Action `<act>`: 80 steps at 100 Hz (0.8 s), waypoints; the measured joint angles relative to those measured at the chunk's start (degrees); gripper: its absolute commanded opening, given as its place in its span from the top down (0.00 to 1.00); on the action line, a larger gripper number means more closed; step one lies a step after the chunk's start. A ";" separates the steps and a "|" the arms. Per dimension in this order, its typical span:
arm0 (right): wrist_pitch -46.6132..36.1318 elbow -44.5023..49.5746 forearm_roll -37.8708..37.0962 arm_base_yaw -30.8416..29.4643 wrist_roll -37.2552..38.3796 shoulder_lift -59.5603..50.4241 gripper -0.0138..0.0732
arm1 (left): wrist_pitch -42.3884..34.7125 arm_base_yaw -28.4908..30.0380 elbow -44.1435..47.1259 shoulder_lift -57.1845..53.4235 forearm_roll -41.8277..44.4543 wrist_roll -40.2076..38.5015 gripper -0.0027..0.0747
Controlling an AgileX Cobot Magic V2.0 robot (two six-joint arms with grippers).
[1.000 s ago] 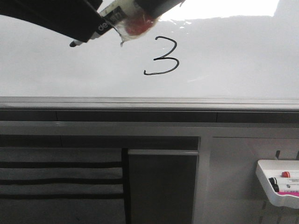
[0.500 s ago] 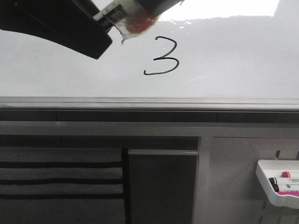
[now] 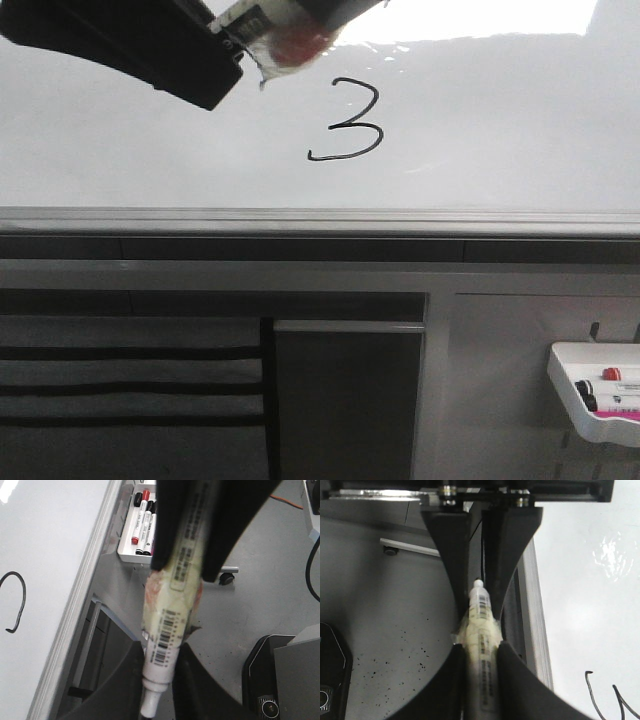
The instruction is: Write number 3 on whiteboard
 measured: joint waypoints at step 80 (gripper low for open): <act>5.45 0.13 0.32 -21.25 10.72 -8.12 0.47 | -34.96 21.81 11.17 3.89 -13.22 -17.29 0.99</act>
